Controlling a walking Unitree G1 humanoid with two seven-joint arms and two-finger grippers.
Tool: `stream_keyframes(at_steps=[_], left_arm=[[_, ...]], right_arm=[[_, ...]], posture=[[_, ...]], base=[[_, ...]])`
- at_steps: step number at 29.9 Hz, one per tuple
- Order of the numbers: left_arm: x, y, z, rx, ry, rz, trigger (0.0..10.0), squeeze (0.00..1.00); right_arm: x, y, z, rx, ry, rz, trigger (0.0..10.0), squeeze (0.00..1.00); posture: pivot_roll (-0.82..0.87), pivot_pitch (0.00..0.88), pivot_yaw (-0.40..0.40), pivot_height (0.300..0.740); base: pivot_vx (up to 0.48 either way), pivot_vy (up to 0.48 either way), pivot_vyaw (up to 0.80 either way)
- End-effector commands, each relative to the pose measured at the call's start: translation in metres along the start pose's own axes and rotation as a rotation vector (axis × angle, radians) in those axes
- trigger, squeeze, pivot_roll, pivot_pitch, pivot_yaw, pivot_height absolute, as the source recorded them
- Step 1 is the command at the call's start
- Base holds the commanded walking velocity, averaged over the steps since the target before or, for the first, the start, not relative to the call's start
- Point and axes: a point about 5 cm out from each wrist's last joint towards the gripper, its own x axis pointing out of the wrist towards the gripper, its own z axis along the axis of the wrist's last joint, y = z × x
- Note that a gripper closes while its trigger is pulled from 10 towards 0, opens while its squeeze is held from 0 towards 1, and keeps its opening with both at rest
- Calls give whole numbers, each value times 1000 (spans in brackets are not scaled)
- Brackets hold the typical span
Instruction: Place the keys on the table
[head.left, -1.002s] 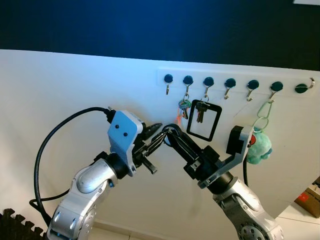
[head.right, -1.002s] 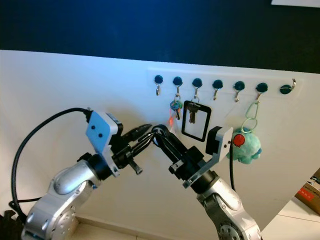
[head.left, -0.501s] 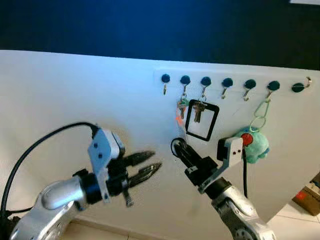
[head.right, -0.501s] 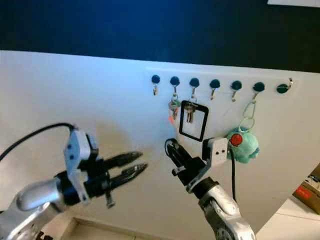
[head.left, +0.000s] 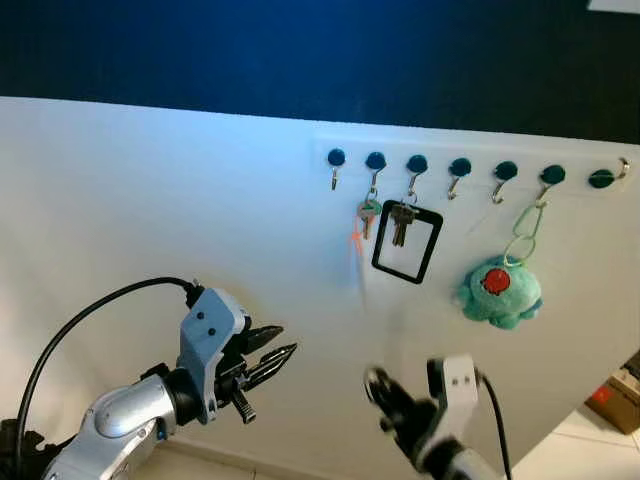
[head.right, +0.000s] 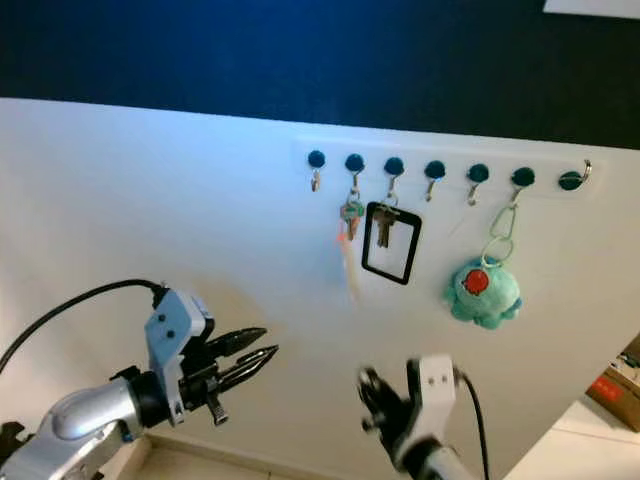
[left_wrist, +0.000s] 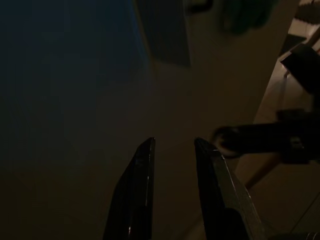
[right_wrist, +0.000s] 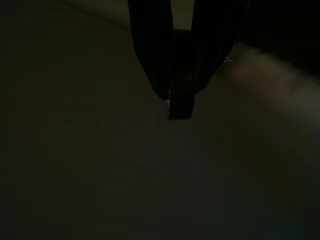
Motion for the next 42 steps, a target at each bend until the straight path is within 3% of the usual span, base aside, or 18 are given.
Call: stream_keyframes(at_steps=[1, 3, 6, 7, 8, 10, 11, 13, 14, 16, 23, 26, 29, 36, 37, 38, 41, 42], left_arm=[[3, -2, -8, -9, 16, 11, 10000, 0], [4, -1, -11, -7, 22, 14, 10000, 0], [5, -1, -12, -9, 23, 12, 10000, 0], [6, 0, -14, -9, 24, 14, 10000, 0], [6, 0, -14, -9, 24, 14, 10000, 0], [11, 4, -16, -6, 24, 20, 10000, 0], [11, 4, -16, -6, 24, 20, 10000, 0], [14, 6, -18, -1, 21, 20, 10000, 0], [14, 6, -18, -1, 21, 20, 10000, 0], [17, 6, -18, 1, 16, 23, 10000, 0], [17, 6, -20, 0, 15, 29, 10000, 0], [17, 7, -21, 3, 16, 35, 10000, 0], [16, 7, -22, 3, 16, 40, 10000, 0], [16, 8, -24, 6, 18, 42, 10000, 0], [15, 9, -24, 7, 19, 42, 10000, 0], [15, 9, -24, 8, 20, 43, 10000, 0], [15, 9, -24, 9, 20, 43, 10000, 0], [15, 10, -24, 10, 21, 44, 10000, 0]], right_arm=[[-6, -23, 4, -31, -39, -152, 10000, 0], [-14, -43, 8, -70, -62, -286, 10000, 0], [-18, -51, 11, -97, -72, -339, 10000, 0], [-30, -77, 18, -152, -90, -491, 10000, 0], [-30, -77, 18, -152, -90, -491, 10000, 0], [-62, -128, 53, -351, -179, -751, 10000, 0], [-62, -128, 53, -351, -179, -751, 10000, 0], [-90, -161, 87, -514, -239, -924, 10000, 0], [-90, -161, 87, -514, -239, -924, 10000, 0], [-113, -183, 94, -555, -217, -1065, 10000, 0], [-140, -206, 95, -619, -147, -1211, 10000, 0], [-164, -230, 84, -622, -9, -1312, 10000, 0], [-176, -240, 75, -626, 69, -1351, 10000, 0], [-186, -250, 55, -522, 179, -1370, 10000, 0], [-186, -250, 50, -501, 202, -1359, 10000, 0], [-183, -250, 44, -476, 221, -1343, 10000, 63], [-181, -250, 40, -460, 233, -1332, 10000, 63], [-178, -249, 37, -454, 244, -1323, 10000, 694]], posture=[[-19, 60, 1, 740], [-34, 60, 6, 740], [-34, 60, 6, 740], [-47, 60, 11, 740], [-47, 60, 11, 740], [-72, 62, 22, 740], [-72, 62, 22, 740], [-85, 62, 24, 740], [-85, 62, 24, 740], [-86, 61, 24, 740], [-88, 64, 26, 740], [-85, 64, 25, 740], [-85, 64, 25, 740], [-72, 61, 33, 740], [-72, 60, 37, 740], [-71, 59, 40, 740], [-71, 59, 40, 740], [-68, 59, 39, 740]], base=[[0, 0, 0], [0, 0, 0], [0, 0, 0], [0, 0, 0], [0, 0, 0], [0, 0, 0], [0, 0, 0], [0, 0, 0], [0, 0, 0], [0, 0, 0], [0, 0, 0], [0, 0, 0], [0, 0, 0], [0, 0, 0], [0, 0, 0], [0, 0, 0], [0, 0, 0], [0, 0, 0]])
